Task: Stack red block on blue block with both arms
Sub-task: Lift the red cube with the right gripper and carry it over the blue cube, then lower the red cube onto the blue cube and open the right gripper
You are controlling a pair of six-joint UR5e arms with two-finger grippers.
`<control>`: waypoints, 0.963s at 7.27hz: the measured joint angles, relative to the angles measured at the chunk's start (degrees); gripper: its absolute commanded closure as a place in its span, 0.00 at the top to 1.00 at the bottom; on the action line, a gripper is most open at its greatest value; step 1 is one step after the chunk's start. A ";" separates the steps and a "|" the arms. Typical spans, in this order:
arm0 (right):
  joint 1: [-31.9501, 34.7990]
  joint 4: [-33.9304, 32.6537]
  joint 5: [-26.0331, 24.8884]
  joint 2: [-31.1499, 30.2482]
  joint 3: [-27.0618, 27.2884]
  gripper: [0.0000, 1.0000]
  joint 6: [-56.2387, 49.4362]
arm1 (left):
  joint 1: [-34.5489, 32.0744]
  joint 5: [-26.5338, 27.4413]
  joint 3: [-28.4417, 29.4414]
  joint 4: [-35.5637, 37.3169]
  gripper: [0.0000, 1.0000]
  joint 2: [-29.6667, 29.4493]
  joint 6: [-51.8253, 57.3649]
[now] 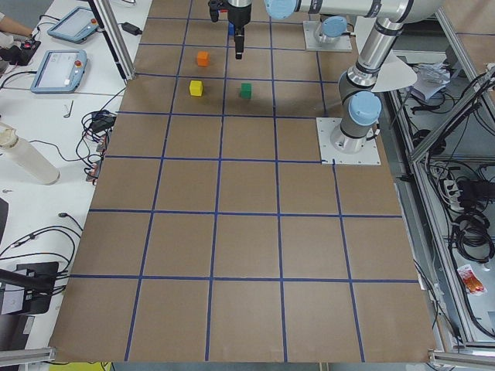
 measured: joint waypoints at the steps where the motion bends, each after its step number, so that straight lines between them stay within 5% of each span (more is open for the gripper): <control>1: -1.59 -5.54 -1.38 0.03 3.71 0.00 -1.78 | 0.00 0.00 0.02 0.00 1.00 -0.02 -0.02; 4: -5.17 -17.41 -2.76 -0.15 13.25 0.00 -8.15 | 0.00 -0.04 0.10 0.00 1.00 -0.06 -0.03; 7: -5.53 -17.67 -1.90 -0.40 14.91 0.00 -8.93 | -0.06 -0.04 0.12 0.00 1.00 -0.21 -0.08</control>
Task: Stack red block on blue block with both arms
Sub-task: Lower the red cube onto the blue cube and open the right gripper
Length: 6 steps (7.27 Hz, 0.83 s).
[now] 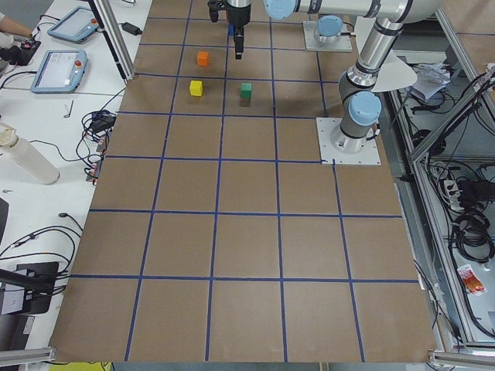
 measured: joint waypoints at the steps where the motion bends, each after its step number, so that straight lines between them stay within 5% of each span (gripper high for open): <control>1: 0.23 0.51 0.56 -0.07 0.00 0.00 -0.04 | -0.02 -0.01 0.00 0.00 1.00 -0.02 0.00; 6: 0.40 2.00 1.09 -0.06 0.77 0.00 -0.15 | -0.03 -0.05 -0.07 0.00 1.00 0.10 0.00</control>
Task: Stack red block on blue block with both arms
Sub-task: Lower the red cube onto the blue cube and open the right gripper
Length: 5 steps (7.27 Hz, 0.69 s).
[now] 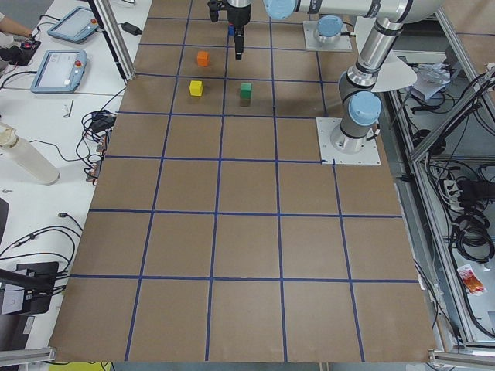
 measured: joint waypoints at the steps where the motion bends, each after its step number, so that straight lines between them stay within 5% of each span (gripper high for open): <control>1: 0.00 -0.02 0.02 0.00 0.33 0.02 0.00 | 0.00 0.00 -0.01 0.00 1.00 0.01 0.00; 2: 0.00 -0.03 0.01 -0.02 0.46 0.50 0.00 | 0.00 0.00 -0.01 0.00 1.00 0.03 0.00; 3: 0.00 -0.04 -0.01 -0.02 0.52 0.85 0.01 | 0.00 -0.10 -0.01 0.00 1.00 0.06 0.00; 4: 0.00 -0.04 -0.01 -0.02 0.54 1.00 0.05 | 0.00 -0.62 -0.04 0.00 1.00 0.07 0.00; 5: 0.00 -0.03 -0.03 -0.01 0.56 1.00 0.07 | 0.00 -1.30 -0.07 0.00 1.00 0.12 0.00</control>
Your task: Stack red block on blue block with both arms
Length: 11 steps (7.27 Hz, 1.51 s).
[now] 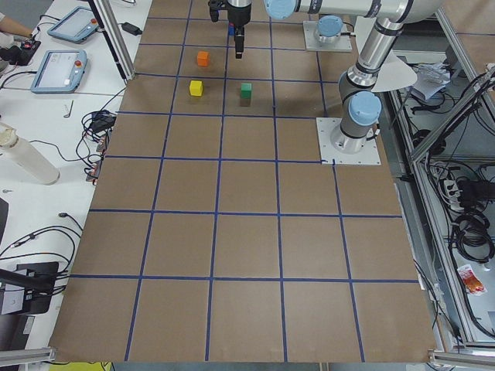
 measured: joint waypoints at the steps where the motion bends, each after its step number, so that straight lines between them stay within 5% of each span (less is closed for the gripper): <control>1: 0.00 -0.01 0.00 -0.02 -0.06 1.00 0.07 | 0.00 -0.34 0.00 0.00 1.00 0.05 0.00; 5: 0.07 2.92 -0.57 -2.36 -2.29 1.00 0.66 | 0.02 0.05 0.15 0.00 1.00 0.29 0.16; 9: 1.66 20.41 -0.96 -10.98 -10.57 1.00 7.48 | 0.08 0.32 0.23 0.00 1.00 0.20 0.18; 11: 7.92 26.10 -0.91 -12.32 -15.33 1.00 17.57 | 0.09 0.79 0.26 -0.02 1.00 0.15 0.20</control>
